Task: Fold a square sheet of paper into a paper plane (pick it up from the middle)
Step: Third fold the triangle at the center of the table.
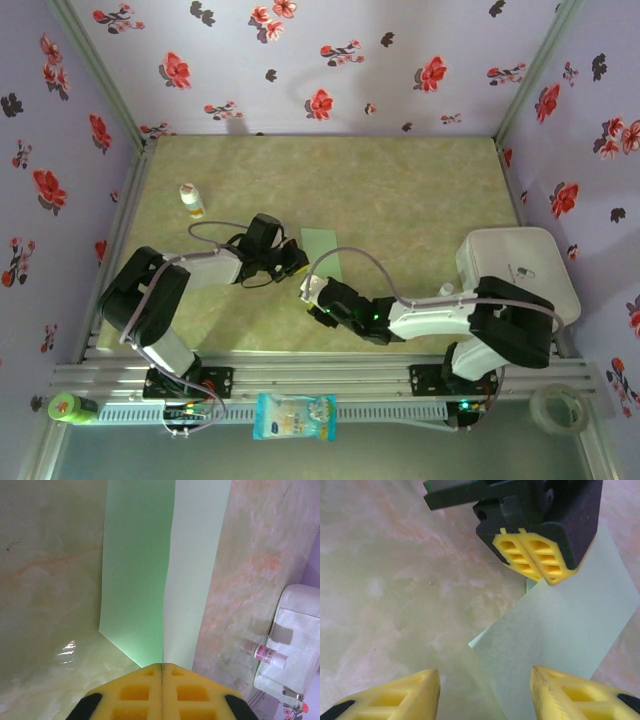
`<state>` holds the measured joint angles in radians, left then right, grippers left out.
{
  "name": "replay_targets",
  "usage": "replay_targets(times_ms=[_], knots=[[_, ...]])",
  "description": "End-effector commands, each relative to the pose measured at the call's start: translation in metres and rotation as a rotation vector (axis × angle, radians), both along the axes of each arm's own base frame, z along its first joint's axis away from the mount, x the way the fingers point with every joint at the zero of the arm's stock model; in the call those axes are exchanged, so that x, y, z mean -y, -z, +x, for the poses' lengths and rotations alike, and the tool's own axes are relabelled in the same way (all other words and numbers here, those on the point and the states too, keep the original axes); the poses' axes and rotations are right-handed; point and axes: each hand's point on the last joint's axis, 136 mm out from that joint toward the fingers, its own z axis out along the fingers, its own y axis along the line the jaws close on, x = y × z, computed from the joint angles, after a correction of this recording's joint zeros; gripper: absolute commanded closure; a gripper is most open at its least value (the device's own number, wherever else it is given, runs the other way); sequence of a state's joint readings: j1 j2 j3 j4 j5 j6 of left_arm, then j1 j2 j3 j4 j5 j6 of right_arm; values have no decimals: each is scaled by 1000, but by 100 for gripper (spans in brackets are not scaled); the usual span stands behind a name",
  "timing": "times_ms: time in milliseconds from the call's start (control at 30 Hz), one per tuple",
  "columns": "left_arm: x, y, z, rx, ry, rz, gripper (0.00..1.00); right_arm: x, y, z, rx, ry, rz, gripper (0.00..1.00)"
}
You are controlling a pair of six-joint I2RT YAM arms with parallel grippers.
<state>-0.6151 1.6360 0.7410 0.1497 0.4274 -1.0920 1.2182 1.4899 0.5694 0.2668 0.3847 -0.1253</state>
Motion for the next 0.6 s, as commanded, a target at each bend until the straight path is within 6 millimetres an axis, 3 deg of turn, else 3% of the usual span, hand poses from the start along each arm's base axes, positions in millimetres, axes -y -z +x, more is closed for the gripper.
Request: replay_targets(times_ms=[0,300,567], knots=[[2,-10,0,12,-7,-22,100,-5,-15,18,146,61,-1,49],[3,-10,1,11,-8,-29,100,-7,-3,26,210,91,-50,49],[4,-10,1,12,-11,-37,100,-11,-6,27,217,105,-18,52]])
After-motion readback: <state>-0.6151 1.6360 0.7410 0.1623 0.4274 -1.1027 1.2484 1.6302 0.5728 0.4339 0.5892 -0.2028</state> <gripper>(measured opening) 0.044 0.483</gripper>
